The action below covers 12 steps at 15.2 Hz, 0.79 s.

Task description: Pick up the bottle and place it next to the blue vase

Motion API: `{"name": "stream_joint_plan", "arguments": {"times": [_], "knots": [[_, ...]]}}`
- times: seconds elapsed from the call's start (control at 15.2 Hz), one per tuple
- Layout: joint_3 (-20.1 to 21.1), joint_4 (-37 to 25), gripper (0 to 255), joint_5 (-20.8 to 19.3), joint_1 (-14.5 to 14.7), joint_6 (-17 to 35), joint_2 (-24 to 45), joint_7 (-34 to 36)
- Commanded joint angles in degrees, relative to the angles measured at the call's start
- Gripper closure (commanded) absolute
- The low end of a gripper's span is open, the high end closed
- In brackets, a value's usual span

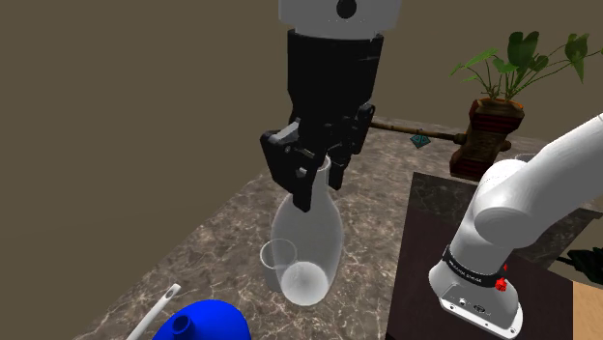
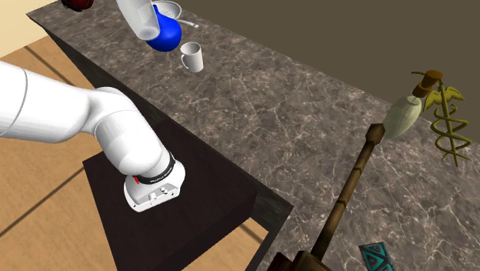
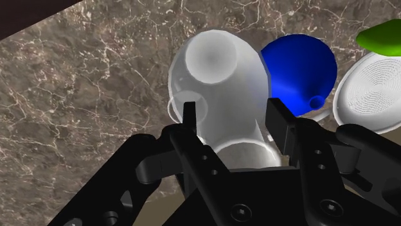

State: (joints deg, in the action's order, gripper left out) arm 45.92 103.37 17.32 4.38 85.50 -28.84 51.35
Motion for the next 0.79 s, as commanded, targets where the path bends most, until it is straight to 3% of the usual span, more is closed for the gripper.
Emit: {"name": "stream_joint_plan", "arguments": {"times": [0.0, 0.73], "knots": [[0.16, 1.75, 255, 0.35, 0.24, 1.40, -0.49, -0.12], [0.98, 11.84, 255, 2.37, 1.66, 9.24, -3.08, -1.24]]}}
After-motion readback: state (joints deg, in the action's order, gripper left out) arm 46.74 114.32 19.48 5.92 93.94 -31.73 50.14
